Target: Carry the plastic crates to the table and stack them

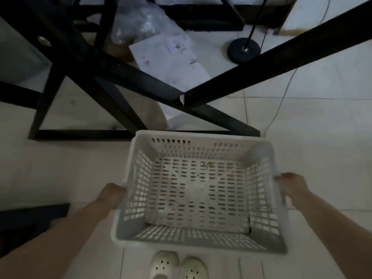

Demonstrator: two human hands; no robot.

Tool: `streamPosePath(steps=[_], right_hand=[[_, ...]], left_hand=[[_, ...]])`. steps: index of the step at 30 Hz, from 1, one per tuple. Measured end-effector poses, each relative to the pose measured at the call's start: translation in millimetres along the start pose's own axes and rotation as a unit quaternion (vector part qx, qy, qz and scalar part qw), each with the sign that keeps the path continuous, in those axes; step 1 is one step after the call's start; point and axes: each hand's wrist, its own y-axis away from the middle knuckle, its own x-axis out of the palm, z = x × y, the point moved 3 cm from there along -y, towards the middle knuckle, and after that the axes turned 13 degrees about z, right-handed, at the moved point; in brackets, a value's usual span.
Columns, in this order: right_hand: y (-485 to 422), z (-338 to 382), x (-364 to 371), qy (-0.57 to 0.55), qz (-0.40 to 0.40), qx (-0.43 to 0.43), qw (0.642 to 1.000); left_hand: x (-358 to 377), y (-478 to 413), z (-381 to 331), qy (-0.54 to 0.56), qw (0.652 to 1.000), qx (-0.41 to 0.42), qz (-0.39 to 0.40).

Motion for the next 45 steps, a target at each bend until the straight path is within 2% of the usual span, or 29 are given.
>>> streamPosePath(steps=[2,6,9,13,18,20,23,27,35,40,45], right_hand=[[-12,4,5,-0.006,0.034,0.027,0.999],[-37,10,12,-0.043,0.027,0.007,0.999],[-41,32,12,-0.02,0.026,-0.005,0.999],[-47,38,10,0.035,0.062,0.025,0.997],[-5,64,18,0.08,0.04,0.04,0.995],[23,89,27,0.096,0.052,-0.008,0.994],[76,139,38,0.122,0.116,-0.115,0.979],[181,222,33,0.216,0.19,-0.241,0.927],[460,371,-48,0.35,0.214,-0.456,0.79],[637,417,-92,0.384,0.183,-0.551,0.718],[837,450,-139,0.376,0.121,-0.671,0.627]], left_hand=[[7,-16,5,-0.018,1.0,-0.003,0.019],[11,-33,-4,-0.017,0.999,0.027,0.037],[8,-44,-12,-0.002,0.999,0.021,0.027],[7,-38,-25,0.02,1.0,0.002,0.02],[5,-1,-82,-0.014,0.995,0.097,-0.008],[6,19,-114,-0.028,0.99,0.141,0.007],[2,69,-166,-0.054,0.978,0.197,0.03],[-20,157,-222,-0.148,0.95,0.271,0.037],[-133,422,-265,-0.248,0.91,0.33,-0.037],[-242,597,-242,-0.222,0.898,0.345,-0.158],[-329,776,-169,-0.194,0.866,0.343,-0.306]])
